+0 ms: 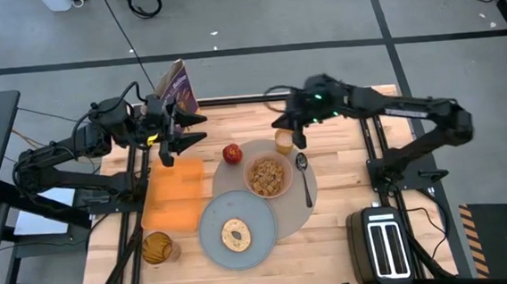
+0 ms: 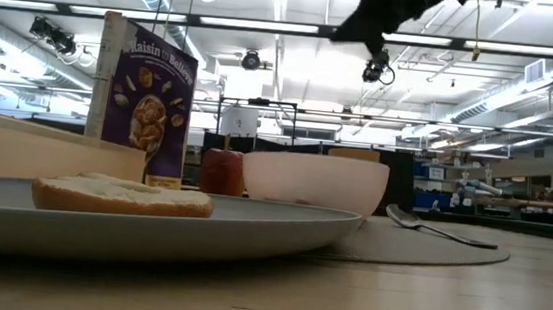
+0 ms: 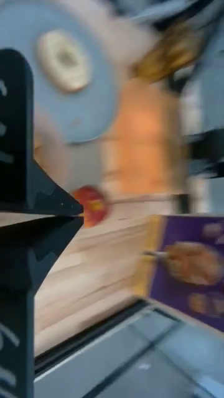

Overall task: Arrange a breakfast setting
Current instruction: Return to Home Position

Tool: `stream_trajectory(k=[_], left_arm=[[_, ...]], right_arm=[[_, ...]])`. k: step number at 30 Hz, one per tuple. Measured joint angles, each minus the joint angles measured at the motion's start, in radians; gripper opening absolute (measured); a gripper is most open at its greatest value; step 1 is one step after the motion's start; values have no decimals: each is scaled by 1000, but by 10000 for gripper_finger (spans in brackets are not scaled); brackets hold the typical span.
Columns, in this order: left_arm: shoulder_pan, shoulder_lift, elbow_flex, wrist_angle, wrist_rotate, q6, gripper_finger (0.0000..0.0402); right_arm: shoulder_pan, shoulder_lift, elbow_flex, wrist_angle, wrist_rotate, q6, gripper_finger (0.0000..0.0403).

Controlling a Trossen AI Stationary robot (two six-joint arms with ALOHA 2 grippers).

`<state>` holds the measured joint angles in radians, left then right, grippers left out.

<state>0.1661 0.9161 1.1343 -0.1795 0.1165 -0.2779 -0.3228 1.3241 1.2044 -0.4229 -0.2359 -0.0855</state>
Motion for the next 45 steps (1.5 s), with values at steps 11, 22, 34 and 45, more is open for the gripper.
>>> stream_trajectory(k=[11,22,34,45], left_arm=[[1,15,-3,-1,-49,-4,251],[1,33,-311,275,-224,46,251],[1,-139,-527,382,-227,287,251],[47,-407,-555,121,-224,296,251]], right_arm=[[118,-400,-474,681,-127,293,11],[119,-583,-689,725,-114,343,51],[100,-692,-928,969,-130,313,48],[74,-916,-939,743,-185,265,48]])
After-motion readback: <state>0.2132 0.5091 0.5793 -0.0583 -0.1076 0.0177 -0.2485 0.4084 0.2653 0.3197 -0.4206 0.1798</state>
